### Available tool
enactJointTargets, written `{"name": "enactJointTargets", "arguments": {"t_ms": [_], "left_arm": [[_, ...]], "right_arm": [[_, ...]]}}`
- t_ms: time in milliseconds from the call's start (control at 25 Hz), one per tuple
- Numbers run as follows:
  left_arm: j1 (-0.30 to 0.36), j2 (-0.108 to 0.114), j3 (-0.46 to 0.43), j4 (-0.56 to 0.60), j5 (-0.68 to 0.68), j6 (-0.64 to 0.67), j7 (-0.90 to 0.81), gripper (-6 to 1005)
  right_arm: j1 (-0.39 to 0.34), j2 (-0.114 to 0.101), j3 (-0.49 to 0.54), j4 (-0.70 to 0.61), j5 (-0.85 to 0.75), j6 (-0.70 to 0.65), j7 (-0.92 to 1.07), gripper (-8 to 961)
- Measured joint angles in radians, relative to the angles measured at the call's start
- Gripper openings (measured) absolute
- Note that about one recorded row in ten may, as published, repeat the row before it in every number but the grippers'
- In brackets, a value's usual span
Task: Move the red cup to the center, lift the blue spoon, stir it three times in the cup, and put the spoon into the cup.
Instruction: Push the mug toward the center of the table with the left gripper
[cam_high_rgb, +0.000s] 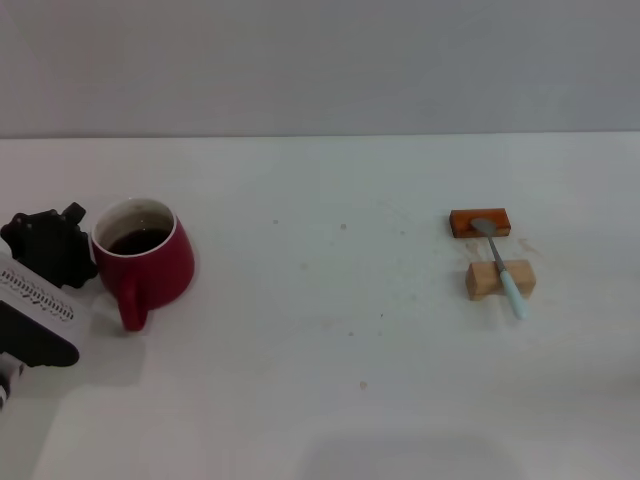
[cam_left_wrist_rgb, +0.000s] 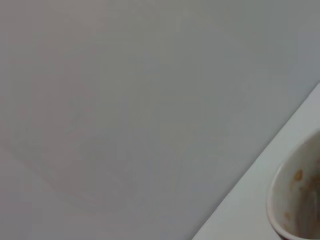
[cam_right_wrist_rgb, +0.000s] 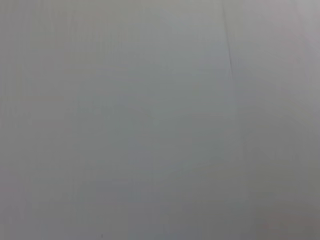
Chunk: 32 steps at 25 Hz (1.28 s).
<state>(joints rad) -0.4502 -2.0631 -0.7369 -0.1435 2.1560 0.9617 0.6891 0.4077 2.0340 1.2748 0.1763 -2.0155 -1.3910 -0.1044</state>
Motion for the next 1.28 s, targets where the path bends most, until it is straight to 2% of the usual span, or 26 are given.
{"name": "enactJointTargets", "arguments": {"t_ms": [360,840,1280], "left_arm": [[-0.009,-0.005,0.077,-0.017,0.001,0.0,0.001,51],[-0.014,-0.009,0.208,-0.108,0.001,0.0,0.0,69],[-0.024,-0.014,0.293,-0.168,0.001,-0.003,-0.008,85]], "right_arm": [[0.0,0.0,0.0,0.0,-0.002,0.0,0.0,756],[0.0,0.001,0.0,0.0,-0.005,-0.013,0.0,755],[-0.004,0.003,0.0,0.0,-0.008,-0.013,0.0,755]]}}
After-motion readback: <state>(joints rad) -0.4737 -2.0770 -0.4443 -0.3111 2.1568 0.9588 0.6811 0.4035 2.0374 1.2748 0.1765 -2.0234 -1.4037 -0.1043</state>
